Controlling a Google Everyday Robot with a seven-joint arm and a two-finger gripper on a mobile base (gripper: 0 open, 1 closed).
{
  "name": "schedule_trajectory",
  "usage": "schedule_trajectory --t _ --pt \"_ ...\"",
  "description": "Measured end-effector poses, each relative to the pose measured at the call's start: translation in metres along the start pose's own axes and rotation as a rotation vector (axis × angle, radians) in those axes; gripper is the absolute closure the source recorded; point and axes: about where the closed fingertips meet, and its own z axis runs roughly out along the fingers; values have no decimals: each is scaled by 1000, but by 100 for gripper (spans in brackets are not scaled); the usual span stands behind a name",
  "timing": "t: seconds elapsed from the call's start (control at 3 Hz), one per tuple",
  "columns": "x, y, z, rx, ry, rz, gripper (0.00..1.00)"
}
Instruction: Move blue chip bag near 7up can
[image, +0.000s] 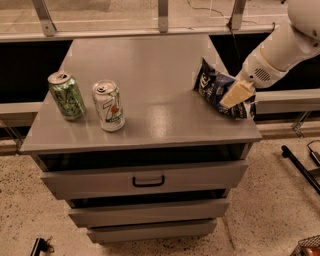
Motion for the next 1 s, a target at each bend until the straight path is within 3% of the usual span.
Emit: schedule_trajectory --t 0.33,1.0 --pt "-27 3 -9 -11 -40 -63 100" --pt "-84 20 -12 -80 -141 -187 100"
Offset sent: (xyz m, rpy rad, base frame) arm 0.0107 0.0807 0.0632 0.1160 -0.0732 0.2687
